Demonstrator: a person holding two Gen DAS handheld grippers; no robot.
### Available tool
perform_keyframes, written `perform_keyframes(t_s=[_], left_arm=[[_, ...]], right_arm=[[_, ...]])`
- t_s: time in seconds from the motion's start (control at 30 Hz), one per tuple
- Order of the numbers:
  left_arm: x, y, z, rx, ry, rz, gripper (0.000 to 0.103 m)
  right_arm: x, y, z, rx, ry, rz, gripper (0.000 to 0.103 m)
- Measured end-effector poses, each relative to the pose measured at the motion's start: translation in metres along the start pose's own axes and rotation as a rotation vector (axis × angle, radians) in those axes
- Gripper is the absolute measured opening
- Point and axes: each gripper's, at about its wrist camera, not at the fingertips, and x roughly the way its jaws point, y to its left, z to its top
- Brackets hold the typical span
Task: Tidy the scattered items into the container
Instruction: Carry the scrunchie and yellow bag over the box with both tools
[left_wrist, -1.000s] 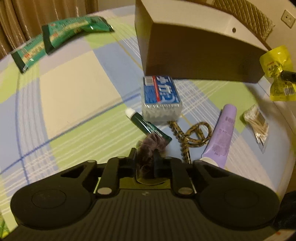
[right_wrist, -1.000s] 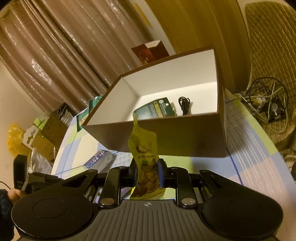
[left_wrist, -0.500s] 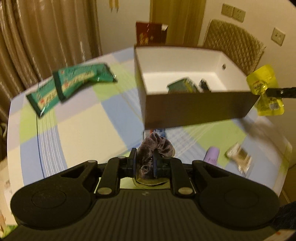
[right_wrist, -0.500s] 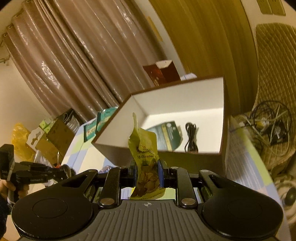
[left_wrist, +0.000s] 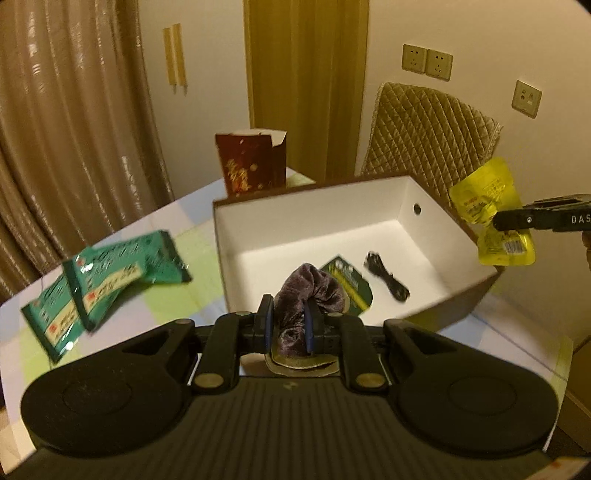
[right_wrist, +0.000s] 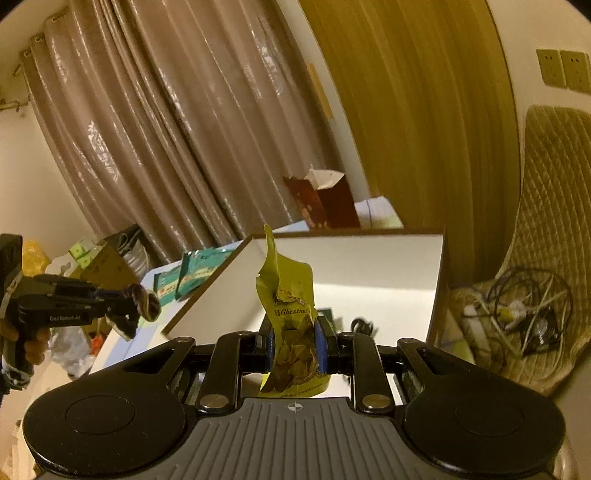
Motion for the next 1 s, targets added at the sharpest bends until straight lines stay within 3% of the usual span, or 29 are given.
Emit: perform_keyframes(t_s=[0.63,1.0], left_arm=[[0.101,-0.025,0.047,0.076,0.116,0.050,0.014],[0.177,-0.029,0.060,0.107,0.231,0.098,0.014]], right_arm=[[0.074,-0.027,0.036,-0.133,0.112,-0.043,0.019],[0.144,-0.024,0.033,-0.409,0.236,-0.093,0.018]])
